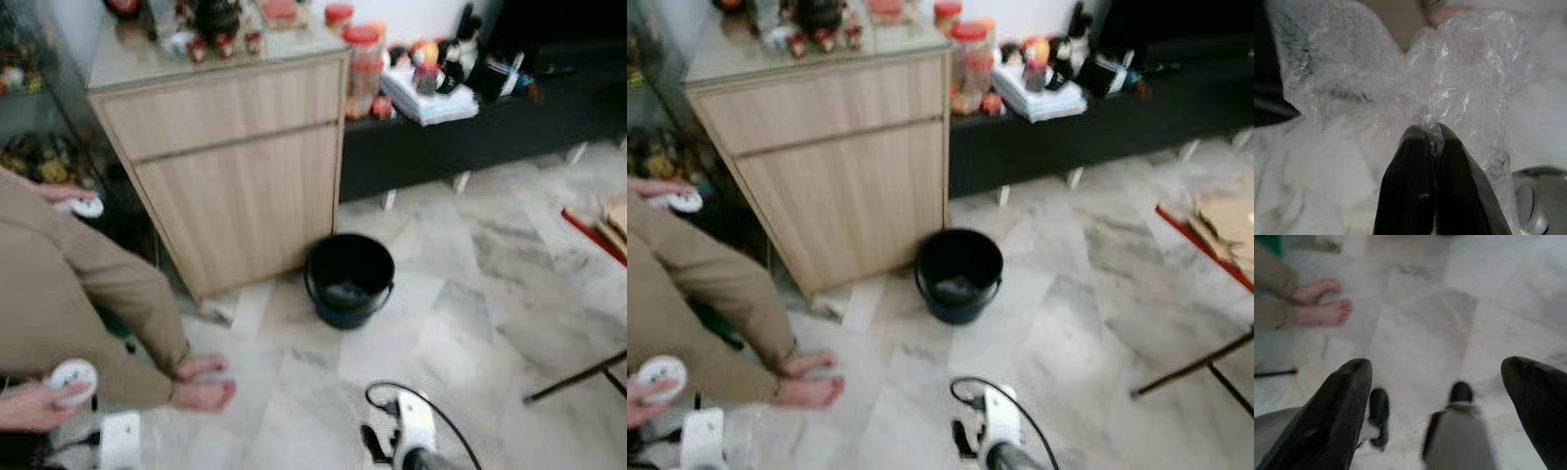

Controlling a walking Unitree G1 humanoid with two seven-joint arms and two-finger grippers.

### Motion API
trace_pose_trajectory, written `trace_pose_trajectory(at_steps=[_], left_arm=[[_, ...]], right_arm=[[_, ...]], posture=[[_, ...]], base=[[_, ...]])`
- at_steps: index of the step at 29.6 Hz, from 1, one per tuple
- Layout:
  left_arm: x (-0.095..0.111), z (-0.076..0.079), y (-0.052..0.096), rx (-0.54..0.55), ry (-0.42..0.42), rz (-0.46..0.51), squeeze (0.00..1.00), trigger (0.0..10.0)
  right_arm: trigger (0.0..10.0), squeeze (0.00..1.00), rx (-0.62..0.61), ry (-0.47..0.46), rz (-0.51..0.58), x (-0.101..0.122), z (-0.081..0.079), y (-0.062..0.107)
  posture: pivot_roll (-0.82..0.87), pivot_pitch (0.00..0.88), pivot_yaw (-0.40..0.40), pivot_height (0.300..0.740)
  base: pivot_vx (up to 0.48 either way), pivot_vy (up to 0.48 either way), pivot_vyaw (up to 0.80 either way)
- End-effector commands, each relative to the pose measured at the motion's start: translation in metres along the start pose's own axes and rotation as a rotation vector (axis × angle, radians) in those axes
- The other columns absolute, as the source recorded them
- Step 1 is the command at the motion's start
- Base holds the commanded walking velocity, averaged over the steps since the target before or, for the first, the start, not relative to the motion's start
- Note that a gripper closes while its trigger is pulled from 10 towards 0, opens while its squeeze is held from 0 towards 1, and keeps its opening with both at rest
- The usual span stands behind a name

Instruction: Picking trash to rubbish bin

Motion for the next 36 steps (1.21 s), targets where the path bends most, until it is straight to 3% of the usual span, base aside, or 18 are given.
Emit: trace_pose_trajectory(at_steps=[1,30,36], left_arm=[[0.0011,-0.0079,-0.0004,0.019,-0.008,-0.003,0.0,10.0],[-0.0011,-0.0064,0.0001,0.022,0.002,-0.007,0.0,10.0],[-0.0004,-0.0063,-0.0001,0.023,0.005,-0.006,0.0,10.0]], right_arm=[[10.0,0.0,0.024,0.001,-0.007,-0.0005,-0.009,-0.0014],[10.0,0.0,0.025,-0.001,0.0,0.0002,-0.0085,-0.0013],[10.0,0.0,0.021,0.062,-0.003,0.0015,-0.0084,-0.0016]], posture=[[0.14,0.089,0.01,0.728],[0.15,0.097,-0.004,0.728],[0.15,0.097,-0.005,0.728]], base=[[0.315,0.0,-0.8],[0.316,0.0,-0.15],[0.317,0.0,0.08]])
Point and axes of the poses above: a point about 5 cm out from each wrist's last joint towards the gripper, its own y axis pointing back from the gripper into the wrist, its own x axis along the axis of the wrist's last joint, z = x × y, the point moved 2 cm from there along -y, pointing out of the wrist towards the gripper, and after that the axes turned 13 degrees about y, right-handed, at the moved point
